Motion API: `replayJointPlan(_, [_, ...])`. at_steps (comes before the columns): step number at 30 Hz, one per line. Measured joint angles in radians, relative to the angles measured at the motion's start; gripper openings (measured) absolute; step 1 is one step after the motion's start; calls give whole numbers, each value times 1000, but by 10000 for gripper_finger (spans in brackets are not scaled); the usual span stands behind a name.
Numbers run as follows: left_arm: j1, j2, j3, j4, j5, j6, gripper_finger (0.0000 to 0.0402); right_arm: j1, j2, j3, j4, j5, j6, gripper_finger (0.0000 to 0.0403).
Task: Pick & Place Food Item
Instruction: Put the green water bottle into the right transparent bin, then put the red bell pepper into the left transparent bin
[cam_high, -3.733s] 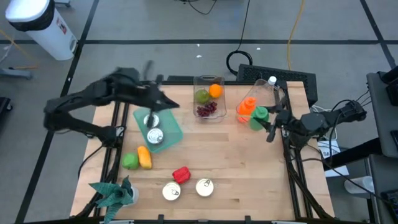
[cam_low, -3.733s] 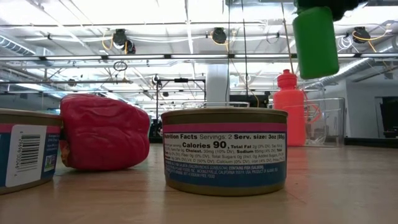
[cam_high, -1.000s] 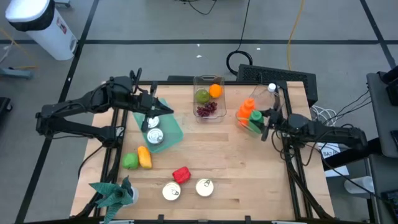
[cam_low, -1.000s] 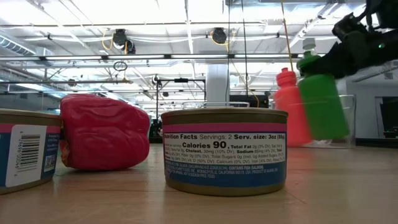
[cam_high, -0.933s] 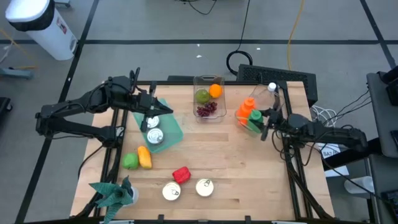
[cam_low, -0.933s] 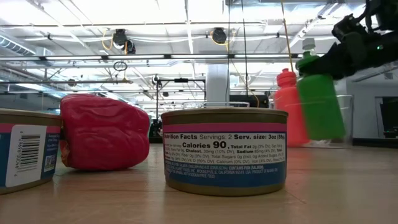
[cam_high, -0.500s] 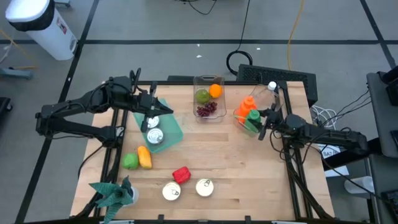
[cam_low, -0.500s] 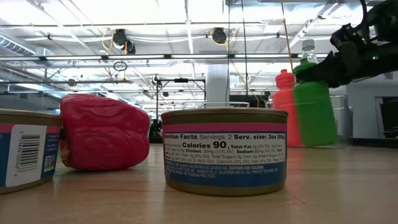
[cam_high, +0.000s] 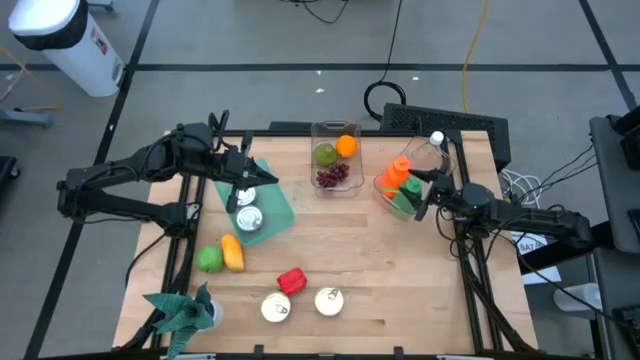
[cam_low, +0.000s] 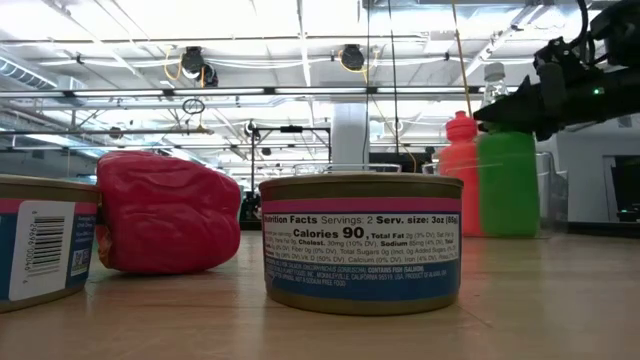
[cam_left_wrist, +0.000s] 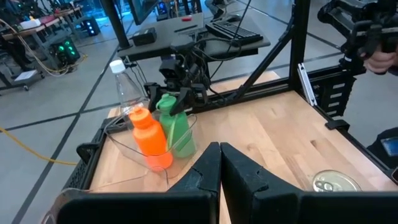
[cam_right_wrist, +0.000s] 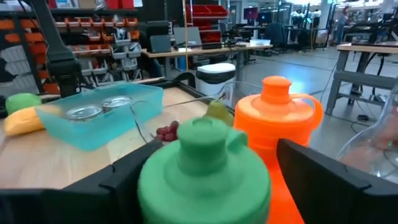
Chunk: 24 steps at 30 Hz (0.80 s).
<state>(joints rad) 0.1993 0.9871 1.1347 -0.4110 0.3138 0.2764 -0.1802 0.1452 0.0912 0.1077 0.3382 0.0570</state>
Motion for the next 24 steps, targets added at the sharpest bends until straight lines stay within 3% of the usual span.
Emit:
replayJointPlan(7, [0,0,0,-4,0,1,19,5,6,81,3,-2,-67,309])
replayJointPlan(14, [0,0,-1,-10,-1,-2,19,5,100,280,-3,-2,-194,313])
replayJointPlan(18, [0,0,-1,-57,-40,-31,19,5,252,451,-70,-68,-215,313])
replayJointPlan(24, [0,70,-7,-202,-175,-91,19,6,606,616,-25,-327,-166,302])
